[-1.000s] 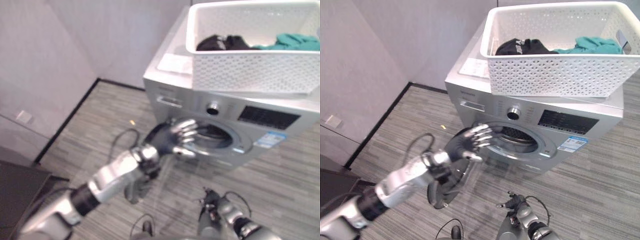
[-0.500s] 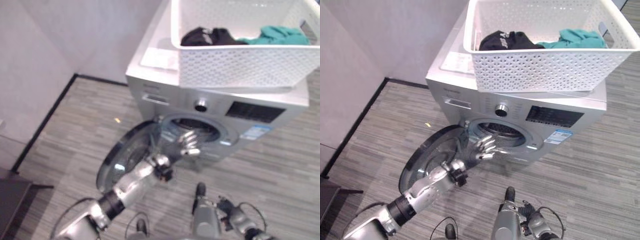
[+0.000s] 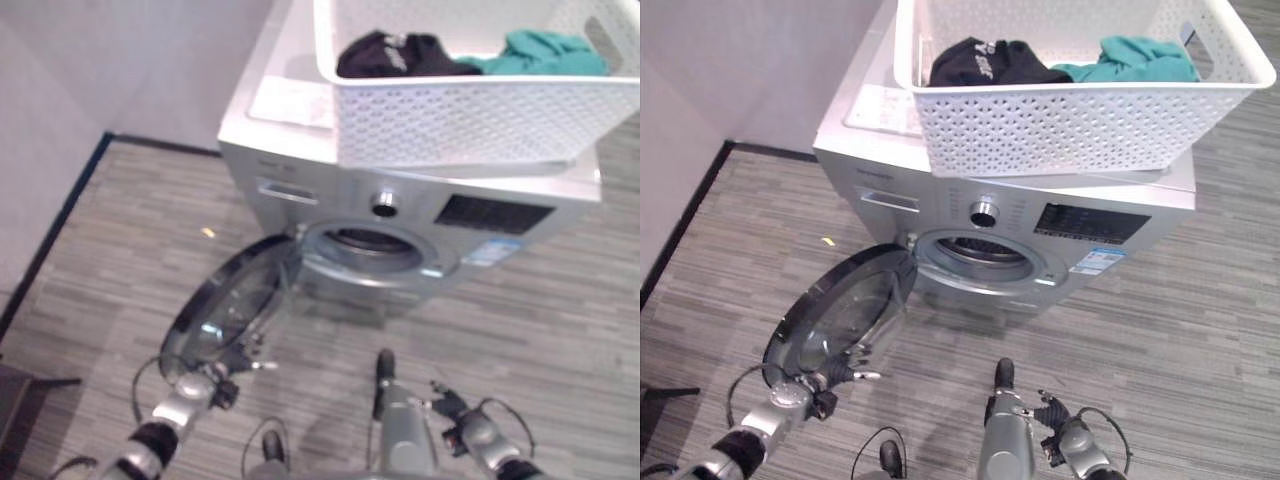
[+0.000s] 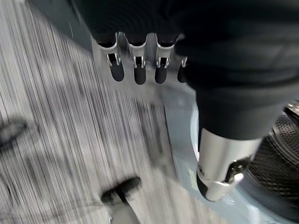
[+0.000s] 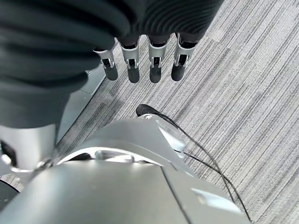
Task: Grab the laundry basket,head to the washer,open it,put in the laundry and shut it.
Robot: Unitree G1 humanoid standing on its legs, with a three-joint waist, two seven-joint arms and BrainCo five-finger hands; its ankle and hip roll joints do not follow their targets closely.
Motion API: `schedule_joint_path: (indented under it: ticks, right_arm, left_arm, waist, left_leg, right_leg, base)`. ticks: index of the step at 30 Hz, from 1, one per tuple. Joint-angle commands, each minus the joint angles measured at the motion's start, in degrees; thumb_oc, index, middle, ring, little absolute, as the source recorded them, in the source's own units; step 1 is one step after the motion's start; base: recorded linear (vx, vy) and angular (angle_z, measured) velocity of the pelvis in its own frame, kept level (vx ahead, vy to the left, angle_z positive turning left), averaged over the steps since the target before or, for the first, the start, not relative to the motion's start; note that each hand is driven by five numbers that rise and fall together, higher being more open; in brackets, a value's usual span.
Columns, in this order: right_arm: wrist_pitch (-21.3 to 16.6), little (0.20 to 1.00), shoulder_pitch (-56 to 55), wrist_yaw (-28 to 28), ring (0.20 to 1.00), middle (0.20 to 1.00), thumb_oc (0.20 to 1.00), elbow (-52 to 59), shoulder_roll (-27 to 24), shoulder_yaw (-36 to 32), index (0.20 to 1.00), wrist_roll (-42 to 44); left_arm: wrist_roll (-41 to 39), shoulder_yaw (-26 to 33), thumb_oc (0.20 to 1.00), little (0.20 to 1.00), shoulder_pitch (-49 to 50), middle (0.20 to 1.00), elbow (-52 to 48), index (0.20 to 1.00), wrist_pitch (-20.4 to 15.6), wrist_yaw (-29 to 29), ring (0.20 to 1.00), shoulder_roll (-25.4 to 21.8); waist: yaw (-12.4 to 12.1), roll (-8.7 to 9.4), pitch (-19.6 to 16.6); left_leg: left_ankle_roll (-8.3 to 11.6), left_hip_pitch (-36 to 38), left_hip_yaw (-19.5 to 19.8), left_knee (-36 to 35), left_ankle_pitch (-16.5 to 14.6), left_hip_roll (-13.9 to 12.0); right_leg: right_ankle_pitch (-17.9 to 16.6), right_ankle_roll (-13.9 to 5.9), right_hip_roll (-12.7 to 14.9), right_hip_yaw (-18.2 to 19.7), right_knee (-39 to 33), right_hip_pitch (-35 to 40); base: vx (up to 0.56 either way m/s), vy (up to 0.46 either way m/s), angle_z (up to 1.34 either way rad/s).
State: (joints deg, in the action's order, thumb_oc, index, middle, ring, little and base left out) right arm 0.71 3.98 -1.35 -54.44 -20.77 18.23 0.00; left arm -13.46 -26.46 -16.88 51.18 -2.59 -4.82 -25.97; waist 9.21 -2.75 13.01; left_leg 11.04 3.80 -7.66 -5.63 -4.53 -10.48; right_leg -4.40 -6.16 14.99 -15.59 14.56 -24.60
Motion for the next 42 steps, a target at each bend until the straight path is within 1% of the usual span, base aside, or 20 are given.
schedule_joint_path:
  ticks: [1,4,6,7,11,16,22,24,25,27,28,34,42]
  right_arm:
    - [-0.6,1.000,-3.2,-0.5,1.000,1.000,1.000,2.0,-0.3,0.8,1.000,-1.0]
    - [-1.5,1.000,-2.6,-1.5,1.000,1.000,1.000,3.7,-0.2,1.4,1.000,-1.0]
    - [-1.7,1.000,-2.3,-1.9,1.000,1.000,1.000,3.9,-0.3,1.5,1.000,-0.9]
    - [-1.8,1.000,-2.0,-2.3,1.000,1.000,1.000,4.1,-0.4,1.8,1.000,-0.8]
    - [-1.9,1.000,-1.4,-3.1,1.000,1.000,1.000,3.4,-0.3,2.0,1.000,-0.6]
    - [-1.8,1.000,-1.3,-3.2,1.000,1.000,1.000,2.8,-0.3,1.9,1.000,-0.4]
    - [-1.5,1.000,-1.7,-3.0,1.000,1.000,1.000,2.6,-0.1,1.5,1.000,-0.2]
    - [-1.3,1.000,-2.1,-2.8,1.000,1.000,1.000,2.8,0.1,1.2,1.000,0.1]
    - [-1.0,1.000,-2.4,-2.6,1.000,1.000,1.000,2.9,0.2,0.7,1.000,0.3]
    - [-0.4,1.000,-3.0,-2.0,1.000,1.000,1.000,2.8,0.1,-0.3,1.000,0.4]
    - [-0.4,1.000,-3.1,-1.9,1.000,1.000,1.000,2.7,0.0,-0.5,1.000,0.4]
    - [-0.1,1.000,-3.8,-1.4,1.000,1.000,1.000,1.8,-0.1,-2.5,1.000,0.8]
    - [0.2,1.000,-3.8,-0.8,1.000,1.000,1.000,1.3,-0.3,-3.5,1.000,1.1]
  left_arm:
    - [4.8,2.7,1.000,1.000,-5.9,1.000,1.7,1.000,-2.9,6.5,1.000,0.3]
    - [7.0,4.6,1.000,1.000,-12.6,1.000,7.4,1.000,-3.4,11.4,1.000,0.7]
    - [7.1,4.6,1.000,1.000,-14.1,1.000,8.3,1.000,-3.4,12.5,1.000,0.9]
    - [7.3,4.6,1.000,1.000,-16.0,1.000,8.6,1.000,-3.3,14.0,1.000,1.1]
    - [6.5,4.4,1.000,1.000,-17.4,1.000,8.3,1.000,-3.6,15.0,1.000,1.9]
    - [6.0,4.4,1.000,1.000,-16.4,1.000,6.3,1.000,-3.8,14.9,1.000,2.7]
    - [4.5,5.0,1.000,1.000,-13.1,1.000,1.6,1.000,-4.4,15.1,1.000,3.8]
    - [2.6,6.0,1.000,1.000,-10.8,1.000,-2.2,1.000,-5.0,14.8,1.000,3.7]
    - [0.5,7.0,1.000,1.000,-7.9,1.000,-6.7,1.000,-5.4,14.0,1.000,3.4]
    - [-2.1,8.3,1.000,1.000,-3.0,1.000,-12.7,1.000,-6.1,11.8,1.000,2.4]
    - [-2.4,8.6,1.000,1.000,-1.8,1.000,-14.0,1.000,-6.2,11.3,1.000,2.1]
    - [-4.2,10.2,1.000,1.000,3.9,1.000,-19.1,1.000,-6.0,8.9,1.000,1.2]
    - [-5.2,11.0,1.000,1.000,8.4,1.000,-21.8,1.000,-5.5,6.7,1.000,0.4]
  waist:
    - [-0.1,0.82,0.2]
    - [0.8,1.50,1.3]
    - [1.0,1.63,1.7]
    - [1.2,1.88,2.2]
    - [1.3,2.19,2.8]
    - [1.1,2.06,2.8]
    - [0.5,1.53,2.4]
    - [0.1,1.16,2.3]
    - [-0.2,1.01,2.0]
    - [-0.9,0.56,1.4]
    - [-1.0,0.46,1.2]
    - [-2.0,-0.13,0.0]
    - [-2.9,-0.31,-0.9]
  left_leg:
    - [-1.78,4.1,-1.6,1.1,-3.5,-0.8]
    - [-1.59,3.3,-1.4,1.2,-3.1,-0.7]
    - [-1.50,3.0,-1.3,1.2,-3.0,-0.8]
    - [-1.38,2.5,-1.3,1.3,-2.8,-0.9]
    - [-1.20,2.2,-1.2,1.2,-2.6,-1.3]
    - [-1.16,2.5,-1.4,1.0,-2.7,-1.5]
    - [-1.17,3.1,-1.2,0.7,-3.0,-1.6]
    - [-1.17,3.3,-1.3,0.6,-3.3,-1.7]
    - [-1.26,3.1,-1.1,0.6,-3.3,-1.6]
    - [-1.30,3.1,-0.9,0.6,-3.4,-1.6]
    - [-1.31,3.1,-0.9,0.6,-3.4,-1.6]
    - [-1.51,3.1,-0.4,0.6,-3.3,-1.5]
    - [-1.72,3.3,0.2,0.6,-3.4,-1.3]
  right_leg:
    - [-5.0,-7.56,5.7,4.6,-1.2,-3.7]
    - [-5.3,-7.43,5.4,4.8,-1.6,-4.6]
    - [-5.4,-7.38,5.4,4.8,-1.7,-4.8]
    - [-5.4,-7.33,5.4,4.8,-1.7,-5.0]
    - [-5.5,-7.28,5.4,4.8,-1.9,-5.1]
    - [-5.5,-7.25,5.4,4.8,-1.7,-5.1]
    - [-5.3,-7.34,5.7,4.5,-1.0,-4.9]
    - [-5.0,-7.34,5.7,4.4,-0.8,-4.7]
    - [-5.2,-7.36,5.9,4.3,-0.9,-4.7]
    - [-5.2,-7.45,6.3,4.0,-0.9,-4.3]
    - [-5.2,-7.45,6.3,3.9,-0.9,-4.2]
    - [-5.2,-7.40,6.7,3.4,-1.2,-3.3]
    - [-5.1,-7.27,7.0,2.8,-1.6,-2.0]
  base:
    - [-0.04,-0.023,0.04]
    - [-0.05,-0.022,0.00]
    - [-0.04,-0.019,-0.01]
    - [0.00,0.000,0.00]
    - [0.00,-0.010,0.02]
    - [0.00,-0.003,0.02]
    - [0.00,-0.002,0.01]
    - [0.01,-0.001,0.03]
    - [0.00,0.000,0.00]
    - [0.01,0.000,0.04]
    - [0.00,0.002,0.06]
    - [0.00,0.007,0.06]
    - [0.00,0.000,0.00]
